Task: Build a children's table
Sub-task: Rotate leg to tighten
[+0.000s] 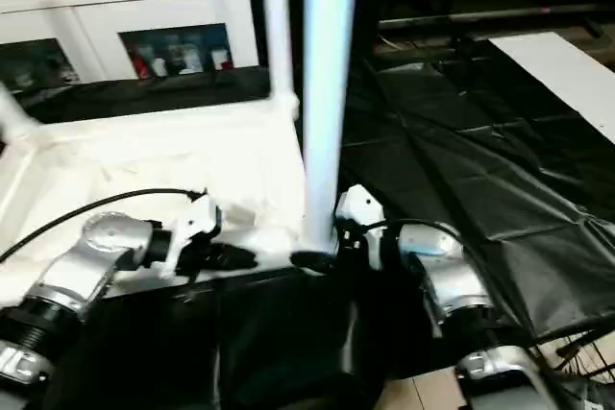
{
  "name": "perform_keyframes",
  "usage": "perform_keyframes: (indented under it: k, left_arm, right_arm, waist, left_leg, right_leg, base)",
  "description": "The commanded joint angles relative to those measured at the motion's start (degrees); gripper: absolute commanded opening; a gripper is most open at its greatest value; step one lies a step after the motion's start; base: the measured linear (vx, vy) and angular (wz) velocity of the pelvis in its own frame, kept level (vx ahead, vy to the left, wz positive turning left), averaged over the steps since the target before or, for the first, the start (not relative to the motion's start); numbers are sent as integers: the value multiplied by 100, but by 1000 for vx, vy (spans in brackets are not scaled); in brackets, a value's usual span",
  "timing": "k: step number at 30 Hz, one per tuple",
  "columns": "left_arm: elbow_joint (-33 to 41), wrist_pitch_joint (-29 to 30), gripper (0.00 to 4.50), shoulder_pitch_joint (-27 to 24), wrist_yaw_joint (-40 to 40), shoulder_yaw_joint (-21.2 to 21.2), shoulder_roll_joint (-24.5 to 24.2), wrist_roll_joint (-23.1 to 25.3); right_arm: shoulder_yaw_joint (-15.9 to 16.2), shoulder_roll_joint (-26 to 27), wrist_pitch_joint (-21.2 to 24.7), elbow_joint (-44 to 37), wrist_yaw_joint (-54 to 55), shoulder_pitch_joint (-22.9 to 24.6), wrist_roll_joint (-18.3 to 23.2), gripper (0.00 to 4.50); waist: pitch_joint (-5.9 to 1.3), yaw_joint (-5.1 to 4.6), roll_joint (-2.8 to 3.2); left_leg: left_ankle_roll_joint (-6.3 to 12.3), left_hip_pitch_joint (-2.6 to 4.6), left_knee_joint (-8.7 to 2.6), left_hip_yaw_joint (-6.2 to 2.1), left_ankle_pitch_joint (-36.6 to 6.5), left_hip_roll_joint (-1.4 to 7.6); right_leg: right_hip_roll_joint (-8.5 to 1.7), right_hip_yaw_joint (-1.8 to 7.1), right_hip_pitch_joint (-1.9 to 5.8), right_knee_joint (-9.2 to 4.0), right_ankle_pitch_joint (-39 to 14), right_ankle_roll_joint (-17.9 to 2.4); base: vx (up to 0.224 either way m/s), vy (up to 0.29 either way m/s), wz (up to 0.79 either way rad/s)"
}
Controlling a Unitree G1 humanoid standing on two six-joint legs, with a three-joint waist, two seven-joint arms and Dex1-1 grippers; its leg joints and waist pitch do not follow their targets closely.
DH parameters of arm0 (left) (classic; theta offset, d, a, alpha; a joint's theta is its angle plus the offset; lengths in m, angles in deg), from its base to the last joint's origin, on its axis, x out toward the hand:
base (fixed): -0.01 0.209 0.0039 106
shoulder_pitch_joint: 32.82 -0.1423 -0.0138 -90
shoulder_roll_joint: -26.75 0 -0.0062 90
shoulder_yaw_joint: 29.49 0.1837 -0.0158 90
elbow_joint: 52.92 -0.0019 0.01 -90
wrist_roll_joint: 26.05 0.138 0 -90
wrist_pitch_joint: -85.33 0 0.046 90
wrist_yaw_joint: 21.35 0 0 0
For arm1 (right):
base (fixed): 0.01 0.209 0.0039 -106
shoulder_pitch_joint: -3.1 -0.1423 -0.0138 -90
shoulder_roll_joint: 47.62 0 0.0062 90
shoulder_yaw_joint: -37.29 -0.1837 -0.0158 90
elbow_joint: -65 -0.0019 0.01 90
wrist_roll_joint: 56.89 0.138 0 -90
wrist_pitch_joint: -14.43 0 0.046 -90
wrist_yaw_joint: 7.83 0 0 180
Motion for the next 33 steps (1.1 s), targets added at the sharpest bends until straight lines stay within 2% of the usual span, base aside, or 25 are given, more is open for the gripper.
perform_keyframes:
  k: [1, 6, 8, 10, 12, 13, 17, 19, 24, 28, 30, 31, 33]
  left_arm:
    - [35, 71, 0, 79, -277, 126, -104, -18]
    - [53, 132, 0, 97, -355, 126, -172, -27]
    - [30, 125, 0, 98, -357, 101, -170, -12]
    - [29, 134, 0, 94, -338, 97, -165, -13]
    - [43, 150, 0, 82, -328, 99, -157, -23]
    - [62, 178, 0, 72, -326, 93, -142, -29]
    - [74, 194, 0, 58, -300, 76, -112, -39]
    - [112, 216, 0, 28, -297, 78, -109, -46]
    - [201, 255, 0, -62, -290, 86, -115, -61]
    - [240, 283, 0, -106, -274, 79, -108, -63]
    - [203, 298, 0, -97, -111, 31, -18, -44]
    - [161, 309, 0, -78, -6, 16, 36, -19]
    - [62, 326, 0, -32, 256, 1, 140, 82]
  right_arm:
    - [19, -69, 89, -52, -57, -34, 1, 409]
    - [53, -99, 187, -41, -233, -71, 48, 409]
    - [71, -119, 217, 24, -294, -91, 30, 385]
    - [67, -113, 217, 54, -293, -98, 32, 376]
    - [48, -86, 267, 87, -320, -109, 82, 343]
    - [32, -54, 294, 119, -348, -124, 98, 343]
    - [36, 0, 287, 175, -347, -143, 80, 302]
    - [40, 34, 304, 196, -364, -140, 91, 296]
    - [28, 90, 332, 268, -336, -136, 115, 271]
    - [-15, 152, 346, 272, -248, -108, 150, 269]
    - [-137, 306, 343, 289, 44, -81, 212, 269]
    - [-189, 396, 332, 297, 219, -65, 228, 269]
    - [-288, 591, 273, 313, 585, -30, 249, 269]
  waist:
    - [-359, 2, -64]
    - [-357, 2, -65]
    - [-356, -1, -90]
    - [-359, 5, -81]
    - [-360, 6, -84]
    - [-360, 2, -107]
    - [-357, 9, -99]
    - [-356, 7, -119]
    - [-358, 1, -119]
    - [-361, -8, -95]
    - [-356, -13, -30]
    - [-349, -29, -61]
    - [-340, -44, -60]
  left_leg:
    - [383, 104, -394, -7, -1365, 184]
    - [357, 87, -379, -10, -1347, 175]
    - [354, 91, -377, -8, -1350, 178]
    - [351, 87, -373, -11, -1333, 177]
    - [357, 87, -372, -13, -1304, 180]
    - [369, 84, -368, -9, -1286, 177]
    - [360, 88, -367, -9, -1317, 177]
    - [347, 92, -367, -7, -1345, 175]
    - [317, 93, -371, -11, -1352, 178]
    - [315, 90, -368, -12, -1350, 174]
    - [275, 99, -375, -16, -1460, 173]
    - [234, 103, -385, -16, -1545, 174]
    - [160, 104, -397, -26, -1607, 170]
  right_leg:
    - [-270, 194, 288, -299, -1125, -1415]
    - [-274, 202, 286, -295, -1240, -1366]
    - [-272, 202, 279, -296, -1255, -1363]
    - [-276, 202, 281, -289, -1272, -1360]
    - [-275, 201, 279, -284, -1226, -1367]
    - [-269, 200, 281, -283, -1182, -1382]
    - [-273, 200, 274, -283, -1228, -1386]
    - [-275, 202, 273, -286, -1283, -1376]
    - [-271, 200, 275, -281, -1252, -1372]
    - [-267, 197, 278, -277, -1171, -1396]
    - [-269, 197, 269, -288, -1250, -1395]
    - [-264, 196, 272, -302, -1316, -1384]
    - [-278, 201, 270, -319, -1444, -1349]
  base:
    - [0, 0, 0]
    - [0, 0, 0]
    - [0, 0, 0]
    - [0, 0, 0]
    - [0, 0, 0]
    - [0, 0, 0]
    - [0, 0, 0]
    - [0, 0, 0]
    - [0, 0, 0]
    - [0, 0, 0]
    - [0, 0, 0]
    - [0, 0, 0]
    - [0, 0, 0]
